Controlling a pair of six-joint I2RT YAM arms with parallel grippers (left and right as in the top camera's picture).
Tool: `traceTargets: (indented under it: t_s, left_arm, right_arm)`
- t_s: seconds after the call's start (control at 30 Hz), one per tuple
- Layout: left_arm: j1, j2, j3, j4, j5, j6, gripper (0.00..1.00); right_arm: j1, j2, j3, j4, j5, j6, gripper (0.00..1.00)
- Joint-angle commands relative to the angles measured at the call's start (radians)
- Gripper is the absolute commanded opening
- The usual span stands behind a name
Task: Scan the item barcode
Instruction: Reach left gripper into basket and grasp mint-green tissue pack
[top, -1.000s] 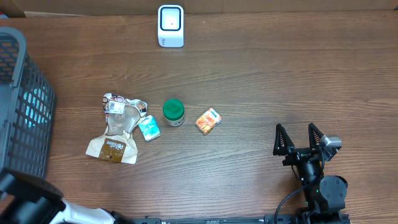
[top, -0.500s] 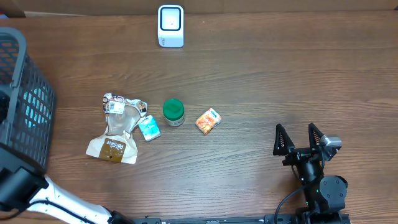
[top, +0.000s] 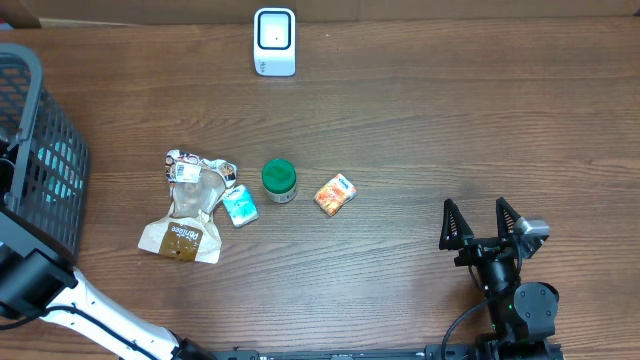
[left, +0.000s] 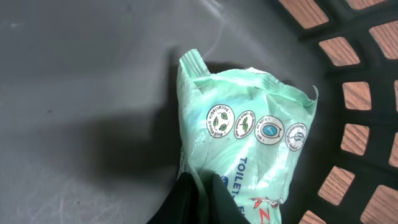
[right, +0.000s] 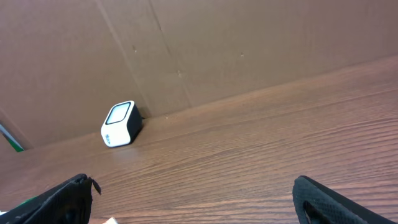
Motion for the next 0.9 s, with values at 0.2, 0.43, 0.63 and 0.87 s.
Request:
traceTargets:
  t_s: [0.2, 0.43, 0.63, 0.87]
  left_arm:
    - [0.0, -0.159, 0.077, -0.147, -0.169, -0.214, 0.04]
    - [0.0, -0.515, 0.093, -0.12, -0.176, -0.448, 0.04]
    - [-0.044, -0.788, 0.093, -0.106, -0.198, -0.492, 0.04]
    - [-0.068, -0.855, 0.085, -0.14, -0.387, -0.488, 0.19]
  right_arm:
    - [0.006, -0.007, -0.011, 0.007, -0.001, 0.0, 1.0]
    - [0.006, -0.007, -0.011, 0.007, -0.001, 0.0, 1.0]
    - [0.006, -0.007, -0.011, 0.007, -0.001, 0.0, 1.0]
    - [0.006, -0.007, -0.011, 0.007, -0.001, 0.0, 1.0]
